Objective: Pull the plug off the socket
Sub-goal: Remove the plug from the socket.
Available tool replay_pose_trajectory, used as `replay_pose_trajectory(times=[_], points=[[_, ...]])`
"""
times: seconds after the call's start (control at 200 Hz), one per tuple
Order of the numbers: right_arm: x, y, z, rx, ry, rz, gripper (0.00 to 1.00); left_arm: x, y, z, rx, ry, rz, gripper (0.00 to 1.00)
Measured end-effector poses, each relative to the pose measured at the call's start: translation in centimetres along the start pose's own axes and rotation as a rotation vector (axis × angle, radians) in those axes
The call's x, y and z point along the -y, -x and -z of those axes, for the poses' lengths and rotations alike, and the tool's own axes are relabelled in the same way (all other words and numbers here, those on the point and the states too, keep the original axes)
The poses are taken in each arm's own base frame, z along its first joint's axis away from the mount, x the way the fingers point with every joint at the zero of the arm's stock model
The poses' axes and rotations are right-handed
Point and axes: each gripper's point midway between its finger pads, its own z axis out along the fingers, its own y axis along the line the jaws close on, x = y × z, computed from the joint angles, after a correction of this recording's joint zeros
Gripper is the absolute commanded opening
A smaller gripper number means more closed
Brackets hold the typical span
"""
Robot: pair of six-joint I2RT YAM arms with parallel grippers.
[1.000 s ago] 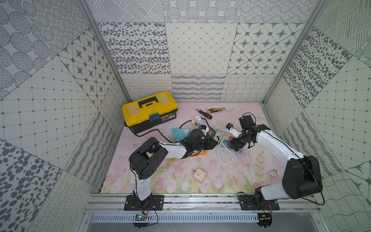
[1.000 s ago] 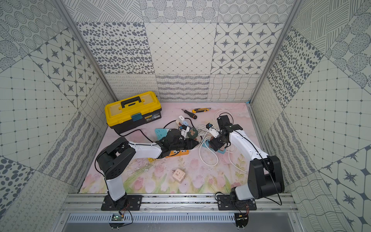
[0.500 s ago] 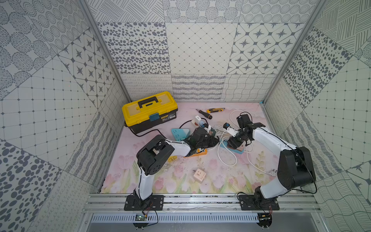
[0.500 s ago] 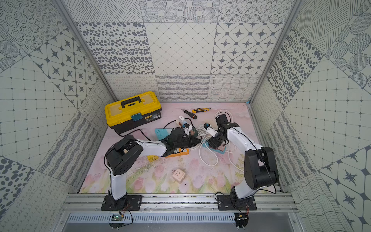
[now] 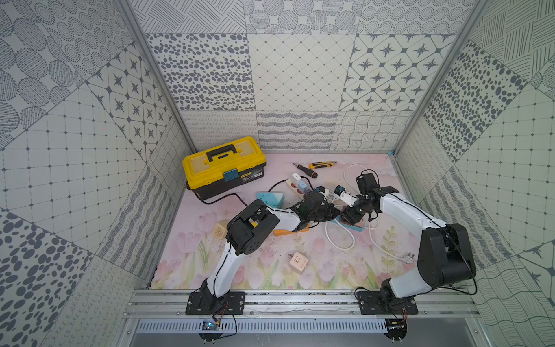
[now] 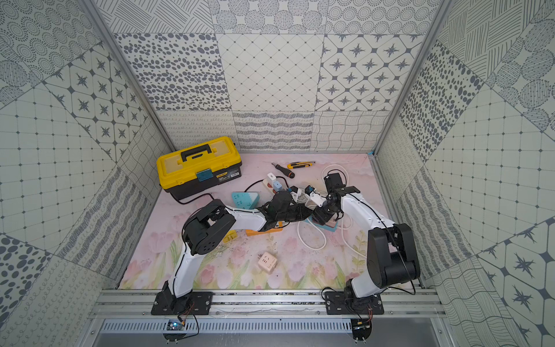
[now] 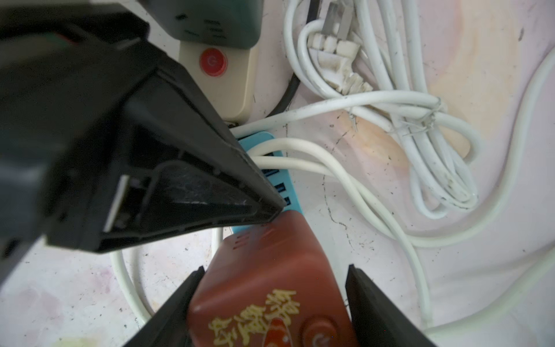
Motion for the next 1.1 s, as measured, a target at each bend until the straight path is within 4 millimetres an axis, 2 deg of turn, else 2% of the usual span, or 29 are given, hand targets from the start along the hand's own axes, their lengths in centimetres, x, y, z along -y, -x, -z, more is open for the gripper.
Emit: replay_pose_trajectory(times=[0.41, 0.495, 0.645, 0.755, 0.871, 1.021, 1.101], points=[[0.1, 0.0, 0.0, 0.001, -0.004, -0.016, 0.35, -0.9, -0.5, -0.3, 0.004, 0.053, -0.025, 0.0], [0.1, 0.0, 0.0, 0.003, -0.003, -0.02, 0.26, -1.0, -0.5, -0.3, 0.003, 0.059, -0.024, 0.0], [0.2, 0.1, 0.1, 0.006, -0.002, -0.028, 0.0, -1.0, -0.6, -0.5, 0.0, 0.063, -0.026, 0.0], [0.3, 0.2, 0.3, 0.014, -0.008, -0.044, 0.0, -1.1, -0.5, -0.7, 0.003, 0.064, -0.032, 0.0], [0.6, 1.2, 1.0, 0.043, -0.015, -0.05, 0.0, -1.1, -0.4, -0.9, 0.01, 0.065, -0.044, 0.0], [2.0, 4.9, 3.1, 0.17, -0.054, -0.038, 0.0, -1.1, -0.3, -1.0, 0.018, 0.069, -0.053, 0.0], [2.5, 6.2, 4.1, 0.217, -0.073, -0.028, 0.0, -1.1, -0.3, -1.1, 0.021, 0.068, -0.055, 0.0]])
